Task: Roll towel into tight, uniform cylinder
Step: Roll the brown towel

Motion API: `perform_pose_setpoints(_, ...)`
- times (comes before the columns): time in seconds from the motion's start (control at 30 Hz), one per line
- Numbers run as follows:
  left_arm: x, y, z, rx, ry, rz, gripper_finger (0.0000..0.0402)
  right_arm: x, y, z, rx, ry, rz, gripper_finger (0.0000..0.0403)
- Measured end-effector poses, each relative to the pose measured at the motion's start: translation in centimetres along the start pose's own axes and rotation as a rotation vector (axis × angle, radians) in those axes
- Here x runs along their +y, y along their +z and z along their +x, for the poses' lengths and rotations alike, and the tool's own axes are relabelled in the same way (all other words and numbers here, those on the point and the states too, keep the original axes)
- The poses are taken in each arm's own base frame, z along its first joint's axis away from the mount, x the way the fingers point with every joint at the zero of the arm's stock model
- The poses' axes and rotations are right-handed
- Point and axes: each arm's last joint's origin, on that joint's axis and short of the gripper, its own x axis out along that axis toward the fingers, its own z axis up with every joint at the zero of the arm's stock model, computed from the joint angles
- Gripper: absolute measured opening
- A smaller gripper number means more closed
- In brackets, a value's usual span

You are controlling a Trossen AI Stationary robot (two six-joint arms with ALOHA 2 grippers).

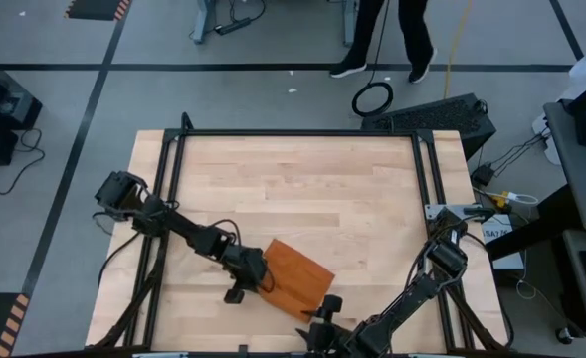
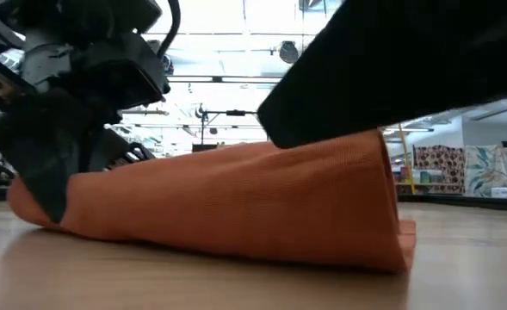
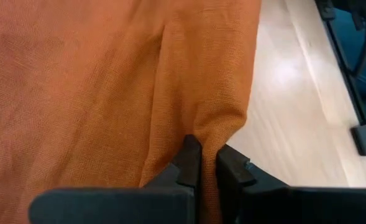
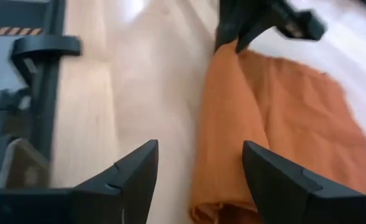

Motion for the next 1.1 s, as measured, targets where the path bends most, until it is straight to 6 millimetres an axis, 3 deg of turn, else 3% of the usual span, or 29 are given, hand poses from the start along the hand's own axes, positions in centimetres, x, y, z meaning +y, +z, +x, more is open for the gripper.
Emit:
perform_pose_setpoints(0.5,1.3,0.2,-0.5,0.004,0.011,-0.061,0.0026,-1.5,-0.2,1.0,-0.022,-0.145,-0.024,0.0224)
perform_pose_setpoints(0.67,1.3,0.2,-0.5,0.014,-0.013,-0.096,0.0026,-1.3,-1.6,1.8,-0.034,-0.184,-0.102,0.0224)
perform_pose_setpoints(0.83,1.5,0.2,-0.6,0.022,-0.035,-0.151,0.0026,-1.4,-2.7,3.0,-0.032,-0.211,-0.027,0.0222)
perform_pose_setpoints(1.1,1.6,0.5,-0.6,-0.009,-0.031,-0.138,0.0026,-2.2,-2.9,4.2,0.063,-0.199,0.101,0.0146)
